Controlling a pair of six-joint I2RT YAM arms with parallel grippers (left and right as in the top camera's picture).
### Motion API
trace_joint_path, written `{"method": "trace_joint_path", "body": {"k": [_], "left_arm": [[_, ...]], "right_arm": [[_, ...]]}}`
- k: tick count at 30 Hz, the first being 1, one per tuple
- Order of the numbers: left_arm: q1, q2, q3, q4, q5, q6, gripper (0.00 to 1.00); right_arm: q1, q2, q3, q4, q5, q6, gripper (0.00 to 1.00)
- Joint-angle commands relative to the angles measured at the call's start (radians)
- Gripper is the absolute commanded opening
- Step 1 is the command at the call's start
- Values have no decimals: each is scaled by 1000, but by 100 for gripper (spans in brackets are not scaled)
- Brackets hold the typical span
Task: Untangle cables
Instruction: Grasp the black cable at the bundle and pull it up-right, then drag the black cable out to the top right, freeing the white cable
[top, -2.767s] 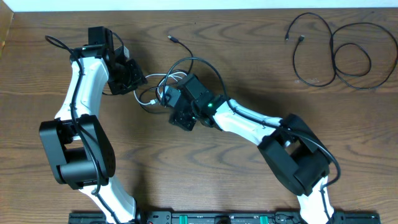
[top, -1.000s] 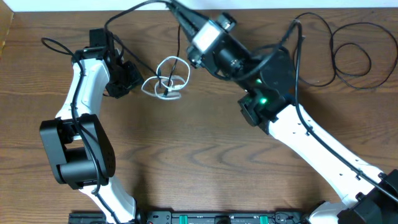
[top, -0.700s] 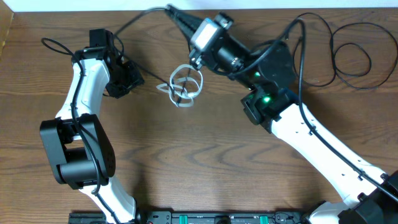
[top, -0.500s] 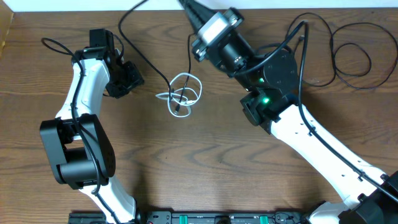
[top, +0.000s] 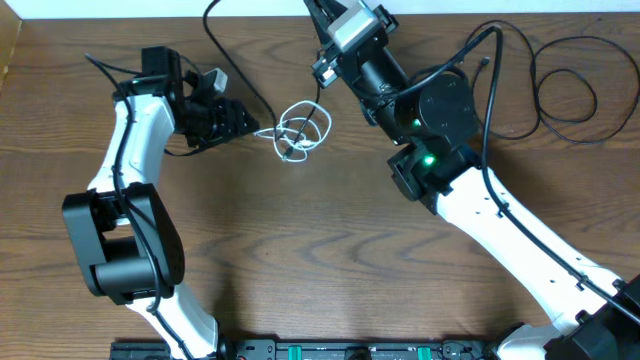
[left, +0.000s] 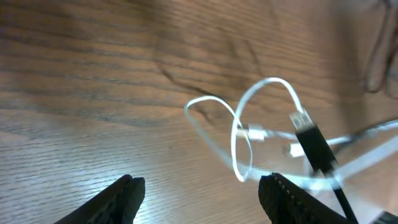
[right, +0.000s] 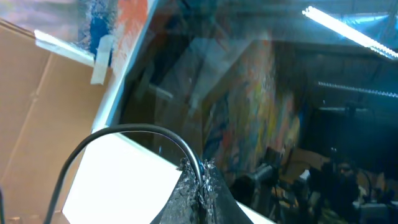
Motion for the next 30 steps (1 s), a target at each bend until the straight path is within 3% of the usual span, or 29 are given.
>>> {"method": "trace_joint_path", "body": {"k": [1,5,12,19,30], "left_arm": [[5,14,-7,3,90,-58,66],[-12,14,-7,-13,90,-359,66],[-23,14,-7,-74,90,-667,67],[-34,14,-7,-44,90,-837,67],[-140,14,-7,77,90,-863,71]], "right_arm": [[-9,-17,12,-17,18,22,1],[-3,-17,12,-19,18,22,1],[-3,-16,12,-37,18,21,1],[-3,-16,12,-63,17,22,1],[-3,-17,12,-75,14,21,1]]}}
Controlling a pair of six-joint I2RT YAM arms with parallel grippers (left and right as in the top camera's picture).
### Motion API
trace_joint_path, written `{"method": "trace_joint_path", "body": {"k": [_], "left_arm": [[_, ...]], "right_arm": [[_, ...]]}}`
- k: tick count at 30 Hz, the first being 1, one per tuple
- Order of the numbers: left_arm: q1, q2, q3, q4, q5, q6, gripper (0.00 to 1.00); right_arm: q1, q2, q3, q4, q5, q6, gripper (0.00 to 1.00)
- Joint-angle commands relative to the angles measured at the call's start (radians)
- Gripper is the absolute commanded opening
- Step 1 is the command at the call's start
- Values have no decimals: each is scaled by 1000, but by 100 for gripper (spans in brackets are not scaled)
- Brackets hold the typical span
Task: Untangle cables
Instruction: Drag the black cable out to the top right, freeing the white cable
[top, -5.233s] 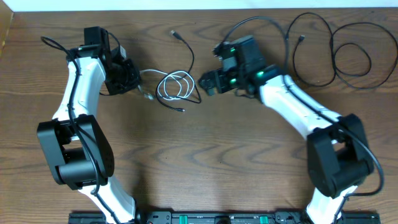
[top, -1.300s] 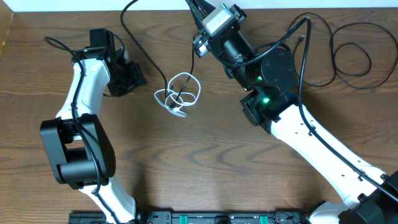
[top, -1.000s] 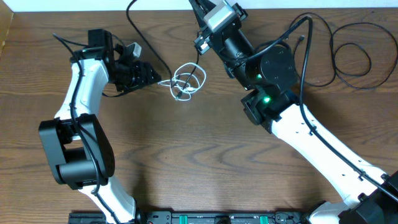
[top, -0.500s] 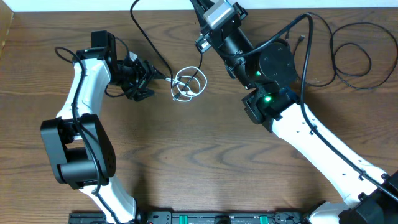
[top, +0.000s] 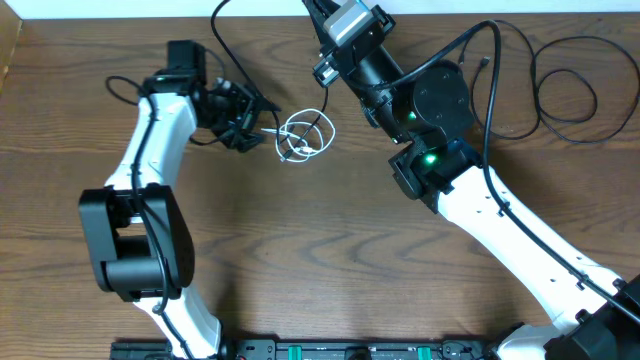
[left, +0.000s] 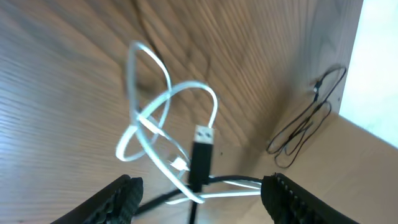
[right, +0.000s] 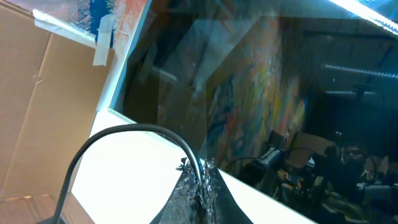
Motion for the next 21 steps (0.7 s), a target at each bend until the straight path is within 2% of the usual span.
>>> {"method": "trace_joint_path", "body": {"k": [1,12,19,21], "left_arm": [[-25,14,-7,-1,16,-32,73],[-45,19,-34,2,11,-39,73],[-76,29,-90,112,6,-40,73],[-76,38,-90,116,-3,-40,70]], "right_arm": [[1,-17,12,2,8,14,1],[2,-17,12,2,7,14,1],[2,-17,12,-6,-48,14,1],[2,-17,12,-9,-68,14,1]]}}
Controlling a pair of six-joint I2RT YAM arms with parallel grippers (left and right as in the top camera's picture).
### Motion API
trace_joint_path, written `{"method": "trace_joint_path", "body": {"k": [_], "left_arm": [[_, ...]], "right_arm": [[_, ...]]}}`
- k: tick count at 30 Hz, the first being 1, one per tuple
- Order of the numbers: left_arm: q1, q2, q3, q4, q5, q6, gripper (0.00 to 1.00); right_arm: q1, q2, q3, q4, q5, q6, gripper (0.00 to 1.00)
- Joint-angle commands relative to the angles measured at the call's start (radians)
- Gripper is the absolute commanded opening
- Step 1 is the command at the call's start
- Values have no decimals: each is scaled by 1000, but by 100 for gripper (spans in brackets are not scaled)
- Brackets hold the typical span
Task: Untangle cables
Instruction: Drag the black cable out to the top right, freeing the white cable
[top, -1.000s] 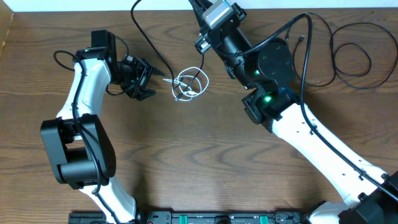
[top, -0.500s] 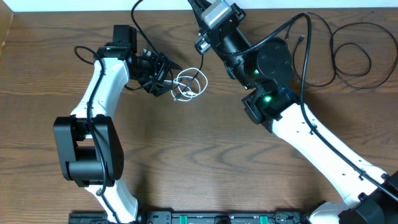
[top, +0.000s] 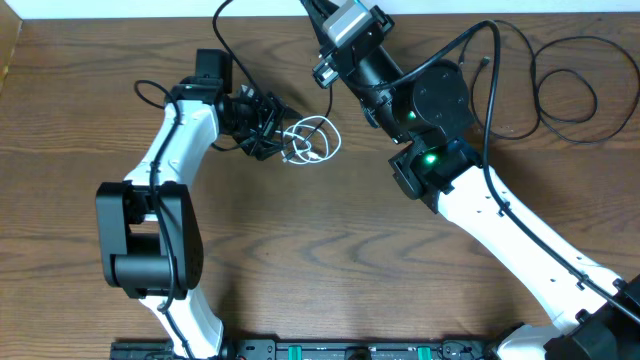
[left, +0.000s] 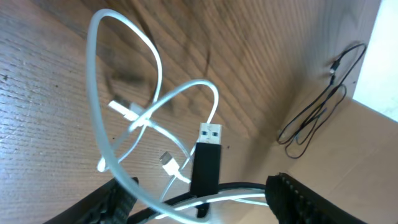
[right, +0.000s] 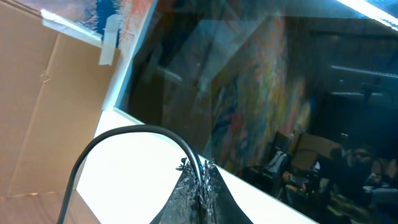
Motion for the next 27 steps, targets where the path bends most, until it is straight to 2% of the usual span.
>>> {"method": "trace_joint_path", "body": {"k": [1,3,9,10,16,19,23,27], "left_arm": [[-1,32,-11,7,-18,-10,64],[-1,38,-11,6,-37,-8,49],[1,43,-11,-5,-155,76,15],[4,43,-11,-13,-189,93,11],[42,43,-11,-109,-469,109,10],[73,43,-11,-125,-559,109,10],[121,43,-11,-130,-606,109,10],[169,43,-11,-142,-609,108,10]], "right_arm": [[2,-17,12,-1,-43,14,1],[1,-16,12,-1,-42,14,1],[-5,-17,12,-1,-41,14,1],[-10,-17,12,-1,-41,14,1],[-56,-17,12,-33,60,14,1],[-85,-17,12,-74,88,14,1],[-119,-17,12,-136,101,14,1],[-155,-17,12,-253,221,14,1]]}}
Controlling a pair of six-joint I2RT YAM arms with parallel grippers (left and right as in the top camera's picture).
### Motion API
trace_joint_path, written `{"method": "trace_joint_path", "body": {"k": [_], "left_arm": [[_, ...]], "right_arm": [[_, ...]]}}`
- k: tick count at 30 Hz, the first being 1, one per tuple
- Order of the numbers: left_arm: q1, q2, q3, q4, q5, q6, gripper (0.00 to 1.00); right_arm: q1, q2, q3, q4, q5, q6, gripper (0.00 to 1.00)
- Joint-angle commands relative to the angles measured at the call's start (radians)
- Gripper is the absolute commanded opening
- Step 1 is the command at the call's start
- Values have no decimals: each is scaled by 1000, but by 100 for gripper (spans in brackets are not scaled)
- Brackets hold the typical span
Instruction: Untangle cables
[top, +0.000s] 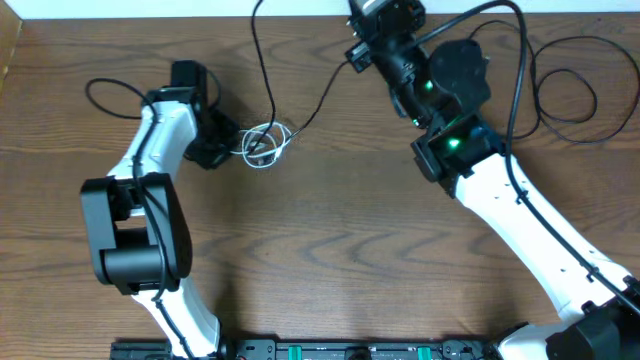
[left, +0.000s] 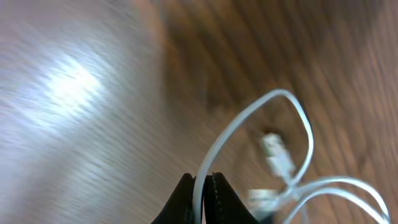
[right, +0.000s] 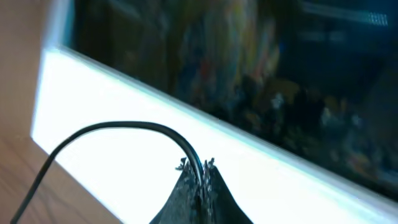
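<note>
A white cable (top: 264, 146) lies bunched in small loops on the wooden table, left of centre. My left gripper (top: 232, 148) is at the bundle's left edge, shut on one white strand (left: 249, 121) that runs between its fingertips (left: 186, 190). A white connector (left: 277, 158) lies just beyond. A black cable (top: 300, 118) leaves the bundle and rises to my right gripper (top: 358, 48) at the table's far edge. In the right wrist view that gripper (right: 200, 168) is shut on the black cable (right: 124, 128), which arcs away to the left.
A second black cable (top: 566, 84) lies in loose loops at the far right of the table. A black cable loop (top: 100, 90) sits behind the left arm at far left. The table's back edge (top: 150, 16) runs close behind both grippers.
My left gripper, open around the bundle before, is now shut on a white strand and sits further left, the white bundle with it. My right gripper holds the black cable further right.
My left gripper stood open to the left of the white bundle, then was closer, then had its fingers around the bundle and a black USB plug. Now it grips a white strand and the bundle lies further left. The right gripper held the black cable throughout.
</note>
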Motion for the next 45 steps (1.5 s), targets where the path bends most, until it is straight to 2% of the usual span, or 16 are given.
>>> {"method": "trace_joint_path", "body": {"k": [1,4,9,11,14,19,21,25,31,35,41,45], "left_arm": [[42,12,-5,-19,-62,17,10],[74,12,-5,-38,-62,16,10],[113,12,-5,-48,-96,12,10],[130,12,-5,-74,-146,-38,10],[153,12,-5,-103,-191,-87,11],[214,12,-5,-130,-223,-103,11],[251,12,-5,-151,-225,-142,17],[294,12,-10,-169,-183,-175,17],[271,12,-24,-142,-150,-175,17],[239,13,-25,-131,-150,-175,17],[211,13,-25,-119,-150,-168,17],[205,13,-25,-116,-150,-167,17]], "right_arm": [[-32,-17,11,-81,154,13,1],[-64,-16,11,-246,235,14,1],[-122,-14,11,-521,235,14,1],[-157,-8,11,-655,235,14,1],[-190,6,11,-761,235,30,1],[-225,51,11,-862,216,132,1],[-230,73,11,-885,181,137,1],[-229,122,11,-890,19,171,1],[-223,209,11,-830,-293,231,1],[-224,196,13,-768,-277,273,1],[-235,62,16,-577,-256,265,1],[-240,-40,16,-431,-47,214,1]]}}
